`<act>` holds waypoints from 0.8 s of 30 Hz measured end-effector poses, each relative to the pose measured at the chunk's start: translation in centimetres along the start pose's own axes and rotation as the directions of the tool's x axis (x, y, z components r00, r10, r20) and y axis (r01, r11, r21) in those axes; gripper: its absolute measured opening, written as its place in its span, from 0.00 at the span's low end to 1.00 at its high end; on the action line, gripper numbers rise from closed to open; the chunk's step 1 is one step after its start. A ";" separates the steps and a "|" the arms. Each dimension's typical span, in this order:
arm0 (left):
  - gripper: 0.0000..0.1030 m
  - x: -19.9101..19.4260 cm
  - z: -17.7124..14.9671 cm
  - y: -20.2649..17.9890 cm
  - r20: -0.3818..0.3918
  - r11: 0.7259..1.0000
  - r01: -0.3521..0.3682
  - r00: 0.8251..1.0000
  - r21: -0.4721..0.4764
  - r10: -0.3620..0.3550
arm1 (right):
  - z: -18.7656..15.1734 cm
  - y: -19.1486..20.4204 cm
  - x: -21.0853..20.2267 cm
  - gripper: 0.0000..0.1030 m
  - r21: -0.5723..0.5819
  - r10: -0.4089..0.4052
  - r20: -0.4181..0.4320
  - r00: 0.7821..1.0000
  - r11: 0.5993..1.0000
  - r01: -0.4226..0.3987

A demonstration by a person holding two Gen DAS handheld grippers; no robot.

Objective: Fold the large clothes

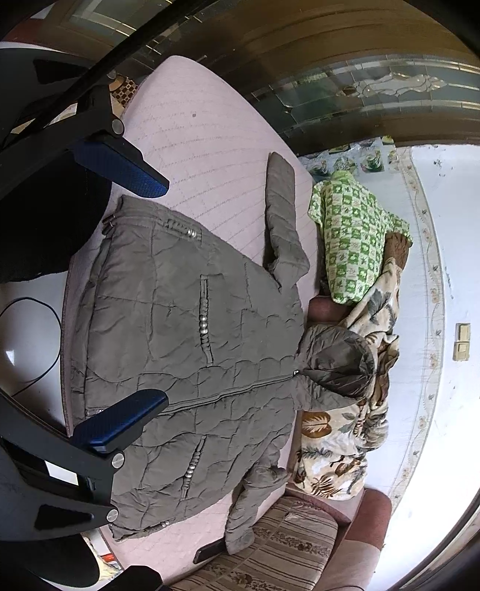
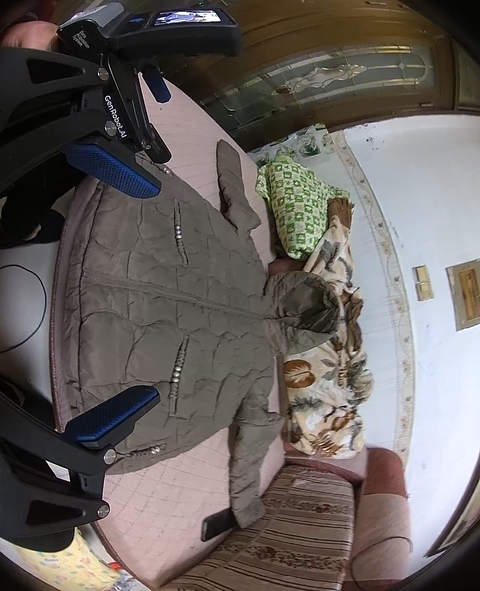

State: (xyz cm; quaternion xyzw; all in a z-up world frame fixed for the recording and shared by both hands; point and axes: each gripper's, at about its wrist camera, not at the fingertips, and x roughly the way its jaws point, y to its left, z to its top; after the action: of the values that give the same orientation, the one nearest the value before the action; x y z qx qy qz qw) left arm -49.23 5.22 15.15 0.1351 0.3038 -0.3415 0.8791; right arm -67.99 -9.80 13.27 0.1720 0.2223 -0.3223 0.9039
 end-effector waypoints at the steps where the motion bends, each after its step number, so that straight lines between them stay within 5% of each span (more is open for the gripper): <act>1: 1.00 0.4 0.3 -0.1 -0.001 1.000 0.006 1.000 0.006 -0.006 | 0.0 -0.6 0.4 1.00 0.026 0.007 -0.015 1.000 1.000 -0.006; 8: 1.00 5.9 4.1 -2.5 -0.037 0.998 0.039 0.999 0.059 -0.037 | 1.3 -7.2 3.4 1.00 0.185 -0.051 -0.082 0.995 0.981 0.066; 14: 1.00 13.4 9.0 -7.6 -0.019 0.991 0.029 0.999 0.127 -0.027 | 4.3 -17.9 5.6 1.00 0.371 -0.122 -0.088 0.989 0.917 0.146; 20: 1.00 21.1 10.2 -12.4 -0.039 0.984 0.130 0.991 0.124 -0.126 | 7.8 -30.7 8.0 0.98 0.605 -0.218 -0.068 0.974 0.767 0.214; 24: 1.00 24.6 8.5 -13.1 -0.131 0.974 0.179 0.978 0.140 -0.161 | 9.0 -38.5 10.7 0.79 0.706 -0.265 -0.053 0.963 0.672 0.224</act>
State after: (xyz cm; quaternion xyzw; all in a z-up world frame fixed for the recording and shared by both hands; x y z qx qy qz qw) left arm -40.13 -20.83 5.96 0.1949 0.3395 -0.4287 0.8142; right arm -83.37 -47.51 8.92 0.4642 0.0789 -0.5049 0.7235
